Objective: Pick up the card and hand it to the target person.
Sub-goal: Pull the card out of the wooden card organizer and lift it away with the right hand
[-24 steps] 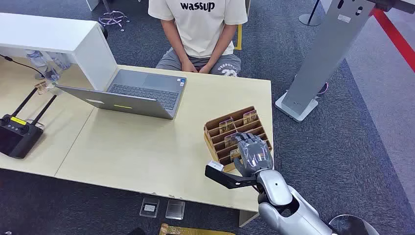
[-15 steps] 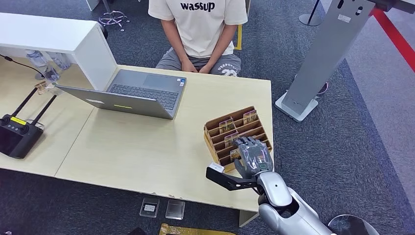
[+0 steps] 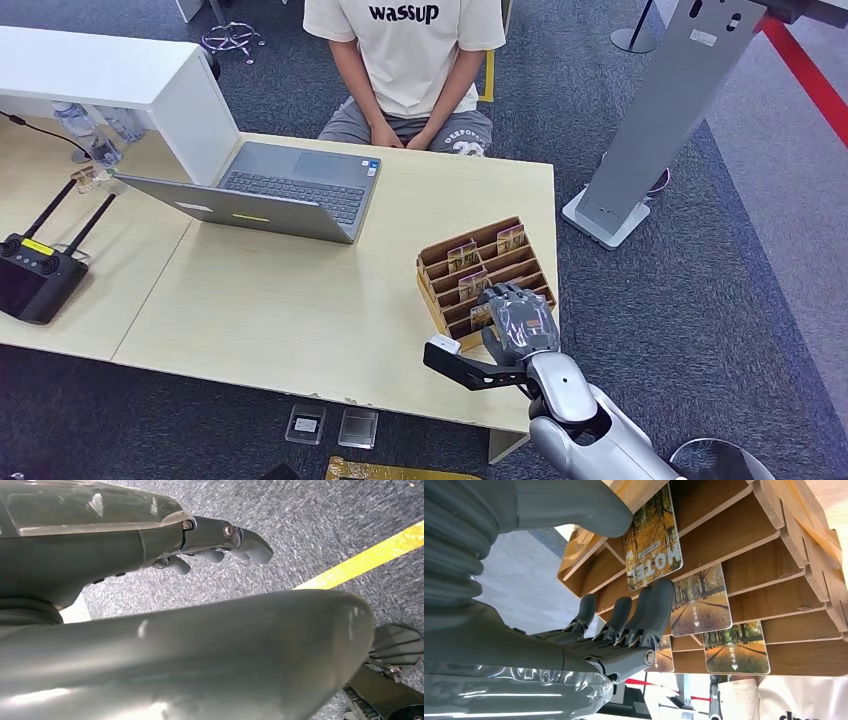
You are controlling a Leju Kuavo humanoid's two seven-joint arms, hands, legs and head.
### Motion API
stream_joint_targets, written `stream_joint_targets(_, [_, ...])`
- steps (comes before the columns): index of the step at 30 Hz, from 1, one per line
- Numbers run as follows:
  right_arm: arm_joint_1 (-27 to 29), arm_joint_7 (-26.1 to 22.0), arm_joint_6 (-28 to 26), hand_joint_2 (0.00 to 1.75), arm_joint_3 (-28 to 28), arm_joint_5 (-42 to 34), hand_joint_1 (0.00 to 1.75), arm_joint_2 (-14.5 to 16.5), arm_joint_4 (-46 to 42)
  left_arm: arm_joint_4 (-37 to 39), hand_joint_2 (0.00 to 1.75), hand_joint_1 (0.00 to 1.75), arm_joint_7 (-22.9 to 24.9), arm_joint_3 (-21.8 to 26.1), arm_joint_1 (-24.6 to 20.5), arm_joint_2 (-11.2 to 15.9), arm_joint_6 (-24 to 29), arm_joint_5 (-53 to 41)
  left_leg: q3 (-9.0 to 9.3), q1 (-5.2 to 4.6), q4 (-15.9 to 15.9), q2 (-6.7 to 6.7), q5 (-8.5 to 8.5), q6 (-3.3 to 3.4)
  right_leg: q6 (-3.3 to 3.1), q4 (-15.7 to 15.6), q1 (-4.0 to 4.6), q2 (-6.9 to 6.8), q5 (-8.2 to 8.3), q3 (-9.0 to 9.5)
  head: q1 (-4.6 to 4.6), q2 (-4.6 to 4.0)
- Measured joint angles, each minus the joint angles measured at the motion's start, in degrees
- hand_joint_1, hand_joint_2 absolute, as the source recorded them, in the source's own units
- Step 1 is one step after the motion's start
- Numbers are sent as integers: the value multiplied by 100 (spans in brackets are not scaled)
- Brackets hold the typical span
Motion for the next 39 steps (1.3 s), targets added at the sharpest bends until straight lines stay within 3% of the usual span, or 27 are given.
stream_joint_targets(19, [2,-10,2,175,-9,-20,96,-26,1,0,0,0,1,0,1,0,-2,-1,0,0,0,0,0,0,0,0,0,0,0,0,-1,0])
stream_joint_targets(26, [2,-10,27,175,-9,-27,132,-30,1,0,0,0,0,0,1,0,-5,-15,0,0,0,0,0,0,0,0,0,0,0,0,0,0])
stream_joint_targets(32, [0,-16,39,175,-11,-52,133,-37,1,0,0,0,-21,0,1,0,22,-33,1,0,0,0,0,0,0,0,0,0,0,0,0,0])
stream_joint_targets(36, [-4,-16,44,175,-17,-98,143,-42,0,0,175,0,-95,0,-12,1,158,-85,2,0,0,0,0,0,0,0,0,0,0,1,1,0])
stream_joint_targets(39, [-6,-24,46,175,-19,-120,145,-49,-4,0,175,0,-99,0,-25,2,205,-104,2,0,0,0,0,0,0,0,0,0,0,2,-1,0])
